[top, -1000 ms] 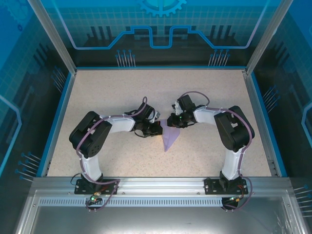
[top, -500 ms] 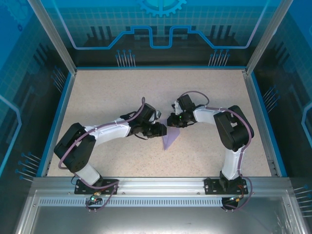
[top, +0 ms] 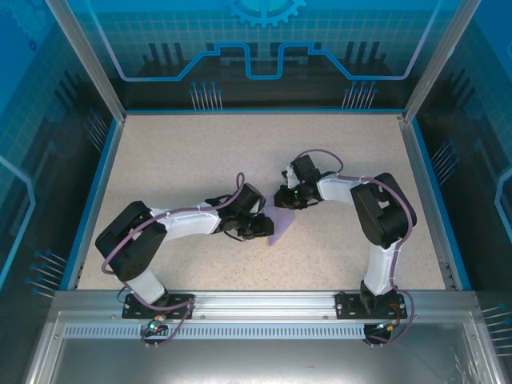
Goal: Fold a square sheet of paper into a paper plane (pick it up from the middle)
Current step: Fourth fold the wing at the center of the table.
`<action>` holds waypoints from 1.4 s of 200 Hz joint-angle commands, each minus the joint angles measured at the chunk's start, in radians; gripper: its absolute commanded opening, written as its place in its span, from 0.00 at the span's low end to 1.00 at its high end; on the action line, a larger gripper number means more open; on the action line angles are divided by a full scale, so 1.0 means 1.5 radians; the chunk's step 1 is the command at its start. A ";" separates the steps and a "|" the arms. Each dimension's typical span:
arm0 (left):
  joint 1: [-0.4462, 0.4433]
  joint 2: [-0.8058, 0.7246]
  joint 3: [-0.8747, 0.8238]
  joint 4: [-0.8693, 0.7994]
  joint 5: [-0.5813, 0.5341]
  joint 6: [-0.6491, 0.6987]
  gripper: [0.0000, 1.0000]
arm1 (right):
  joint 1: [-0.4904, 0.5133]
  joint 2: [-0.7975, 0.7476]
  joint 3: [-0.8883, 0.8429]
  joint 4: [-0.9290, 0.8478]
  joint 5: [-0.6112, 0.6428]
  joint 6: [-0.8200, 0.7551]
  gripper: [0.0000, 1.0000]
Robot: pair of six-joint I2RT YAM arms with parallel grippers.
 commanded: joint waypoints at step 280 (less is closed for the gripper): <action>-0.004 0.068 0.010 -0.005 -0.027 0.020 0.04 | -0.019 0.011 -0.033 -0.026 0.033 -0.030 0.14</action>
